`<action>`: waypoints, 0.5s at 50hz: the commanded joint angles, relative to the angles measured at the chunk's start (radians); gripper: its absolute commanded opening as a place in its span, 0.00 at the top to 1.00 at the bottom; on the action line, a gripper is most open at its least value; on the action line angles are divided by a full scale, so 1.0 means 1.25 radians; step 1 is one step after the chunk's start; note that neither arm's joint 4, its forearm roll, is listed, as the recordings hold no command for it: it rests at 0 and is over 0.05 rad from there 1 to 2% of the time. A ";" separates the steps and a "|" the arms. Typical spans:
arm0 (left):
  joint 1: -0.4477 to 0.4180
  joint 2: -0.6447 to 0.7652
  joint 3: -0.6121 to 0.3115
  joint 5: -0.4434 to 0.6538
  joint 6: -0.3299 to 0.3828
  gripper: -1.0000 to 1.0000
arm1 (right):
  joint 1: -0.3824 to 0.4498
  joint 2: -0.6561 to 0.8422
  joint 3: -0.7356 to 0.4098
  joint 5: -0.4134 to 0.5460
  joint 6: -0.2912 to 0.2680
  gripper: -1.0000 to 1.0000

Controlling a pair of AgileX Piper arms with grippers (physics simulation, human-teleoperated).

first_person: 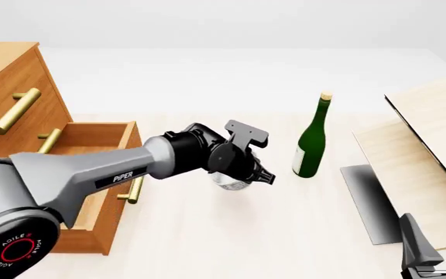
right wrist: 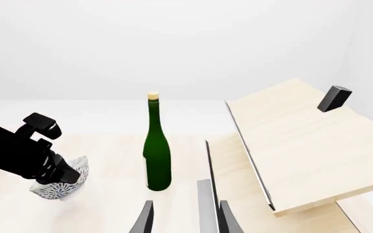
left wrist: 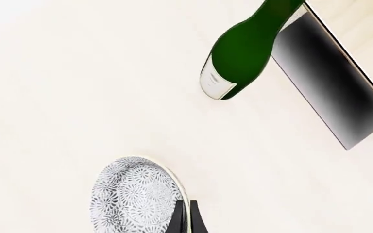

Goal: Put the bowl in the bottom drawer of the cabinet.

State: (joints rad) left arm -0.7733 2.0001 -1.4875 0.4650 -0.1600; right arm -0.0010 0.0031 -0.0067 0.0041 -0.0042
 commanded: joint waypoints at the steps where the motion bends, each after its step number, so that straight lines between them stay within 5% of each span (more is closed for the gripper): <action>1: 0.018 -0.048 0.012 0.005 0.023 1.00 | 0.000 0.000 0.000 0.000 0.000 0.00; 25: 0.081 -0.161 0.056 0.026 0.053 1.00 | 0.000 0.000 0.000 0.000 0.000 0.00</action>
State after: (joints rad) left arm -0.7031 1.8708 -1.4487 0.4930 -0.1039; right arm -0.0009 0.0031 -0.0067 0.0041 -0.0042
